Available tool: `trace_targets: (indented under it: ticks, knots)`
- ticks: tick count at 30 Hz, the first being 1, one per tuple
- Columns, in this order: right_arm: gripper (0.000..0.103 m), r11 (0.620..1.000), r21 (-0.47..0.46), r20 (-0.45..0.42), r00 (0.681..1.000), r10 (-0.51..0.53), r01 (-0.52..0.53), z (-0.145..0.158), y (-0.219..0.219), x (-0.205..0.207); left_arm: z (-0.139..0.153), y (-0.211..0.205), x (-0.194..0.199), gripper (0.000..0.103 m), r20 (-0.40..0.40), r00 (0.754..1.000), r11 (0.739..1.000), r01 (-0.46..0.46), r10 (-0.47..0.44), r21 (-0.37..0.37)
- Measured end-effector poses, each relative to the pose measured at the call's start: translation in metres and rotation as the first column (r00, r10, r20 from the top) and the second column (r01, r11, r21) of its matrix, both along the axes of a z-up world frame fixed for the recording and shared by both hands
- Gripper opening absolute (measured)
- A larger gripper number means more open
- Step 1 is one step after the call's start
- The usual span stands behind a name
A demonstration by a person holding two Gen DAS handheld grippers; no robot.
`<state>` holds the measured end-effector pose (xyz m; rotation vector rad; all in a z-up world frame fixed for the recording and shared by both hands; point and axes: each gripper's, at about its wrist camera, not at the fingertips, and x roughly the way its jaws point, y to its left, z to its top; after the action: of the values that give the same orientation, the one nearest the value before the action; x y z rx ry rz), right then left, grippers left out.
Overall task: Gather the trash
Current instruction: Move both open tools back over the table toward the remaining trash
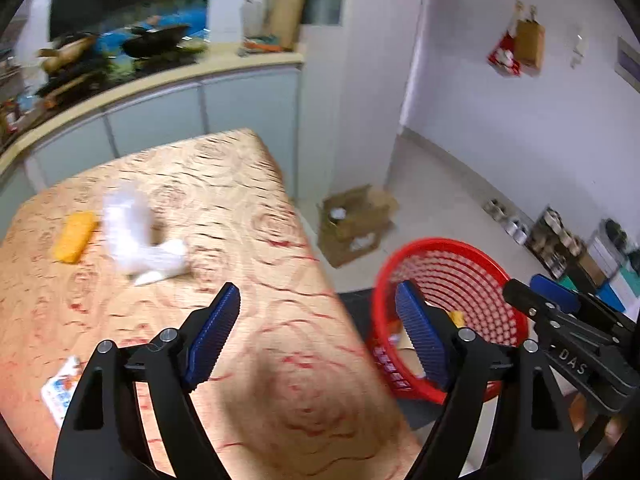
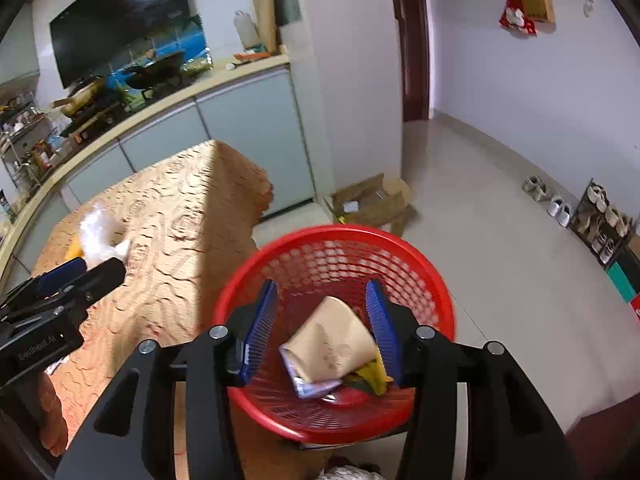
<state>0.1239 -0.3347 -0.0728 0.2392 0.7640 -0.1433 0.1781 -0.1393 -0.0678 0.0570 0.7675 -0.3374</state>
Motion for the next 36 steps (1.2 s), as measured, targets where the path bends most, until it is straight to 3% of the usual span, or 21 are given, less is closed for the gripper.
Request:
trace_targets:
  ticks: [12, 23, 36]
  knots:
    - [0.06, 0.995, -0.019, 0.097, 0.99, 0.102, -0.1, 0.035, 0.076, 0.008, 0.036, 0.106, -0.017, 0.086, 0.098, 0.973, 0.977, -0.211, 0.211, -0.015]
    - [0.06, 0.974, -0.044, 0.125, 0.966, 0.227, -0.223, 0.057, 0.162, 0.029, 0.052, 0.201, -0.023, 0.086, 0.123, 0.924, 0.932, -0.36, 0.361, -0.032]
    - [0.06, 0.941, -0.077, 0.105, 0.936, 0.336, -0.329, 0.06, 0.248, 0.052, 0.048, 0.28, -0.017, 0.086, 0.108, 0.879, 0.886, -0.463, 0.464, -0.04]
